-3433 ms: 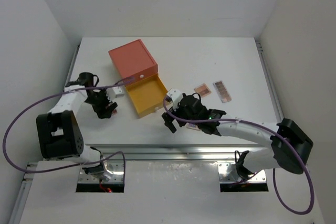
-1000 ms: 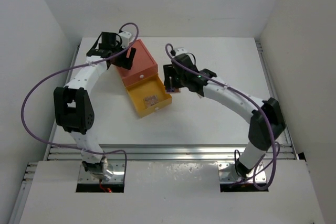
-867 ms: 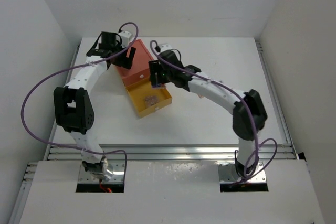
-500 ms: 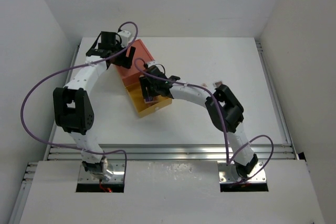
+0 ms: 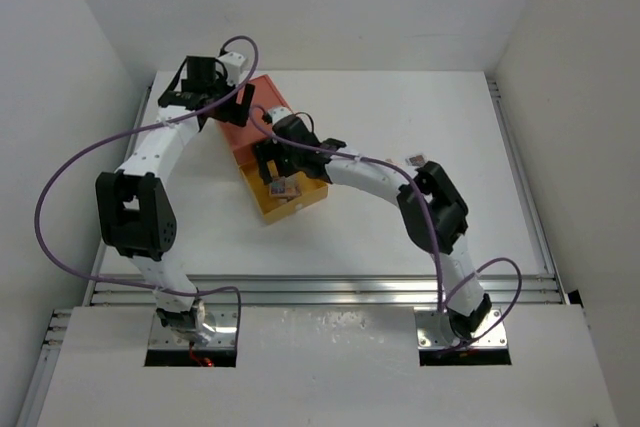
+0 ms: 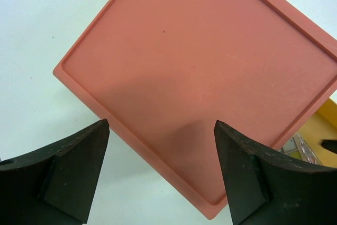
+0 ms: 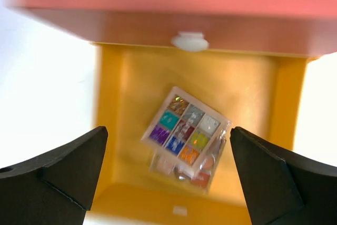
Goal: Organize the makeup
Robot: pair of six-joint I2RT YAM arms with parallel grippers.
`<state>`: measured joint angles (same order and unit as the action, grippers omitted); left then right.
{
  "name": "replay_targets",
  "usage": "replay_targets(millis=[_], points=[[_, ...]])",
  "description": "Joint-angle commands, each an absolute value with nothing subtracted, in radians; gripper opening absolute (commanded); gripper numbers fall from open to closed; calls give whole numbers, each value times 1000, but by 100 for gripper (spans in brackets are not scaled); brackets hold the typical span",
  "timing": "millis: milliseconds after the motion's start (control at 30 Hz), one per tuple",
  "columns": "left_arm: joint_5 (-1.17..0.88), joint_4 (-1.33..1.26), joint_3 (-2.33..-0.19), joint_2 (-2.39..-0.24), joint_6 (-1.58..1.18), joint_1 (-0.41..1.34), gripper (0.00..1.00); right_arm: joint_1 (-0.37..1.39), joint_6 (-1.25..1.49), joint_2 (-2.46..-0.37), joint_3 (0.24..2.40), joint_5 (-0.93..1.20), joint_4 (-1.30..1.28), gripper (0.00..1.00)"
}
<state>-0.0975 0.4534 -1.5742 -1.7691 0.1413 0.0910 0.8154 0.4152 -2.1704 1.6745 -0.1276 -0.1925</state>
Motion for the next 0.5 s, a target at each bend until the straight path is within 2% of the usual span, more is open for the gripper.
replay_targets(millis=[0,167,200,300,367,467], points=[[-101,428,-1615,-1717,127,66,87,793,308,-1955,1663,-36,-140,100],[-120,449,-1615,-1707,137,57,87,612,247,-1743,1525,182,-280,100],[-130,449,-1615,-1707,137,57,87,506,224,-1740,1522,196,-364,100],[-150,449,-1606,-1698,137,48,87,369,175,-1756,1546,143,-584,100],[-164,449,-1606,-1698,137,48,87,325,134,-1779,1529,136,-623,100],[-175,449,-1597,-1698,147,48,87,299,-90,-1859,1555,204,-667,100]])
